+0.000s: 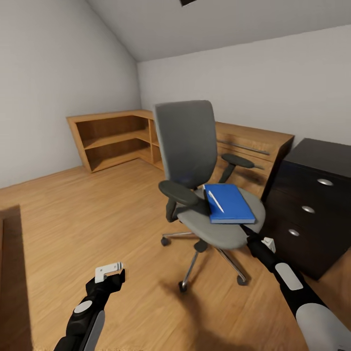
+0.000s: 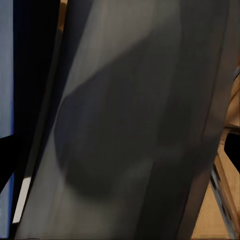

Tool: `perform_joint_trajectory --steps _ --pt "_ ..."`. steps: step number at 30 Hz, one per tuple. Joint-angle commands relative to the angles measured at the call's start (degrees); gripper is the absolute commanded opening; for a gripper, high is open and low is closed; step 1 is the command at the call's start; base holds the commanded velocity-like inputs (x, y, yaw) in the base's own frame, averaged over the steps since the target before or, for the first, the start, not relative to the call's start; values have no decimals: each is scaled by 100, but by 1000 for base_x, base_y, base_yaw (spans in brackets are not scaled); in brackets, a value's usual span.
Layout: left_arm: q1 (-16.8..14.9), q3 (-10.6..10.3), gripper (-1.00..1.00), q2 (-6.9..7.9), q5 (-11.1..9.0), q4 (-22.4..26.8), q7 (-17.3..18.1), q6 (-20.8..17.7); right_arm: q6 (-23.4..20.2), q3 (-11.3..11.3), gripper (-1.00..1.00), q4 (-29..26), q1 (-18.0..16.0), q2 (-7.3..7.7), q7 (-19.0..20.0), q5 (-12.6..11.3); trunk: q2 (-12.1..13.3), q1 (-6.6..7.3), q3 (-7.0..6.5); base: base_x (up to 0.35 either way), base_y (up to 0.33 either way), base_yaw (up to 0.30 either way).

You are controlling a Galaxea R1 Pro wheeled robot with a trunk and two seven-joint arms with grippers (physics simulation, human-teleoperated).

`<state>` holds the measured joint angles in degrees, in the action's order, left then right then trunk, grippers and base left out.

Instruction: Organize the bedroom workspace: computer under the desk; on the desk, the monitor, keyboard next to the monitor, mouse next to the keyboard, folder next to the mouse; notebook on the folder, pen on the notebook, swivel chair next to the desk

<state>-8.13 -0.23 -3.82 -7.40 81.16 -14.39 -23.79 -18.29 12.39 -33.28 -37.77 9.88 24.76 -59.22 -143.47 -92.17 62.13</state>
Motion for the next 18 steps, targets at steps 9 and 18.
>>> perform_joint_trajectory --steps 9,18 --pt "-4 -9 100 -4 -65 5 -31 -21 -60 9 100 -4 -2 -4 11 -56 -2 1 5 0 0 252" --pt "-4 -12 100 -5 -68 5 -20 -21 -60 9 100 -4 -2 -4 11 -54 -2 1 5 219 0 57"
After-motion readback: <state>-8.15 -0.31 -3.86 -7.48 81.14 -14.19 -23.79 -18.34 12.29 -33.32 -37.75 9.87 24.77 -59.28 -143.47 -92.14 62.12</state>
